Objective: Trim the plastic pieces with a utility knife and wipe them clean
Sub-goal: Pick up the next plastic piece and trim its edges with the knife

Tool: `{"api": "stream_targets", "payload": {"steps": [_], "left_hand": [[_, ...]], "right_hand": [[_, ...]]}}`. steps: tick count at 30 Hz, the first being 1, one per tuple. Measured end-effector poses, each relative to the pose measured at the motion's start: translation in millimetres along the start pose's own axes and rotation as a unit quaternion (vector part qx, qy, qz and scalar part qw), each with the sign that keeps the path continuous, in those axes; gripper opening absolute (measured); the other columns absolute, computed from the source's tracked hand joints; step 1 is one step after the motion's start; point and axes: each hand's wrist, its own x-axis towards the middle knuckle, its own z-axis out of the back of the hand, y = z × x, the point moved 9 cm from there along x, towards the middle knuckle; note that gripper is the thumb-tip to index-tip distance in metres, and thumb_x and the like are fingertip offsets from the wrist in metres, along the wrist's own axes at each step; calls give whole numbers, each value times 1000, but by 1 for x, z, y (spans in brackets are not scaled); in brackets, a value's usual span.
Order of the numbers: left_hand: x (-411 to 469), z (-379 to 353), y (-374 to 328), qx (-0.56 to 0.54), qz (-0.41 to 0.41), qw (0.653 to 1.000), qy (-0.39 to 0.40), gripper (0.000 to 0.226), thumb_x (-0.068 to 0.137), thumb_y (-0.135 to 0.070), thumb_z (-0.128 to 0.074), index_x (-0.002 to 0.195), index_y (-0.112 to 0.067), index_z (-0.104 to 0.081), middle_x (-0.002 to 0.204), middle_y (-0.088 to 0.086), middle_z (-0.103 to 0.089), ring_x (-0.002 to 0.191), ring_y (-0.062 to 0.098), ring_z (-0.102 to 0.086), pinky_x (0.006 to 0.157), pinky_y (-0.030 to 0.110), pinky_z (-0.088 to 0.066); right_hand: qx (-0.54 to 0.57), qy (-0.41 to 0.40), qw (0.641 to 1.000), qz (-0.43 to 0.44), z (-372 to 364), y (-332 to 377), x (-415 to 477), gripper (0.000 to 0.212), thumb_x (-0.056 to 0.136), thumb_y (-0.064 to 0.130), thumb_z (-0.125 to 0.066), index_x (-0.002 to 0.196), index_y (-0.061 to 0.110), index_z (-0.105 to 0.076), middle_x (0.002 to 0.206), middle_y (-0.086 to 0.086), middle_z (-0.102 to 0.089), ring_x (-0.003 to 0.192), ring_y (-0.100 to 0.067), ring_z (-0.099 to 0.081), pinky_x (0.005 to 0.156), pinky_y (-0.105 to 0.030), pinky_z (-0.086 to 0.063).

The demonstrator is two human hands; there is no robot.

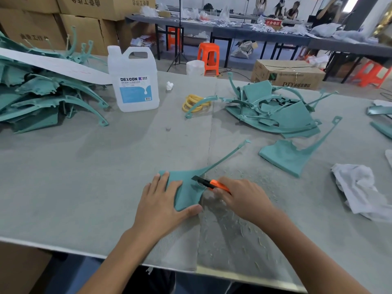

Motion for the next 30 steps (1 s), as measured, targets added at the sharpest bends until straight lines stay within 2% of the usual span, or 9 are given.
{"api": "stream_targets", "payload": {"steps": [5, 11, 16, 18, 22, 26, 28, 30], "left_hand": [[-1, 1, -1, 5, -1, 1000, -7, 108, 63, -104, -15, 148, -40, -33, 168, 3, -10, 154, 22, -2, 123, 41, -11], [2, 4, -3, 16, 3, 1000, -8, 104, 62, -105, -13, 139, -39, -37, 167, 3, -13, 154, 23, -5, 121, 42, -13], [2, 5, -6, 1, 8, 1000, -17, 96, 65, -101, -20, 133, -37, -41, 166, 3, -16, 153, 24, -7, 119, 41, -16], [2, 5, -5, -1, 8, 1000, -23, 95, 65, -99, -22, 134, -37, -42, 166, 3, -16, 154, 24, -7, 120, 41, -16], [2, 3, -5, 2, 10, 1000, -22, 90, 67, -96, -26, 135, -38, -40, 167, 2, -14, 154, 22, -4, 121, 39, -12], [4, 2, -4, -5, 1, 1000, -18, 90, 67, -95, -30, 137, -39, -40, 167, 0, -13, 155, 21, -3, 122, 38, -9], [4, 3, -3, -13, -1, 1000, -20, 94, 66, -95, -32, 140, -37, -40, 167, -2, -15, 155, 19, -4, 122, 36, -9], [3, 4, -1, -28, -2, 999, -24, 104, 63, -96, -37, 144, -30, -37, 166, -4, -21, 154, 16, -7, 122, 35, -11]], "right_hand": [[-34, -33, 999, -20, 7, -6, 4, 27, 105, 52, -38, 101, 31, -54, 79, 7, -59, 69, -19, -59, 61, -36, -47], [27, 6, 1000, 12, 2, -1, -2, 23, 103, 50, -45, 95, 32, -57, 71, 9, -59, 64, -11, -58, 56, -30, -43], [-55, -64, 996, -24, 8, -5, -8, 29, 105, 54, -37, 109, 31, -53, 83, 7, -57, 69, -19, -59, 66, -38, -52], [-35, -78, 996, -20, 4, -1, -12, 27, 105, 54, -36, 108, 31, -51, 83, 7, -56, 70, -20, -59, 65, -39, -52], [36, -16, 999, -19, -7, -6, -6, 26, 102, 53, -41, 94, 32, -52, 72, 9, -59, 64, -14, -58, 56, -34, -45], [88, 59, 994, -30, -8, -9, 5, 33, 102, 51, -44, 87, 26, -61, 74, 4, -65, 67, -14, -63, 63, -35, -49], [111, 77, 990, -28, -6, -8, 8, 33, 101, 49, -46, 88, 27, -66, 71, 6, -64, 60, -10, -61, 53, -30, -49], [193, 103, 975, -36, -8, -13, 6, 29, 100, 49, -48, 95, 30, -69, 63, 8, -60, 48, -4, -54, 42, -26, -46]]}}
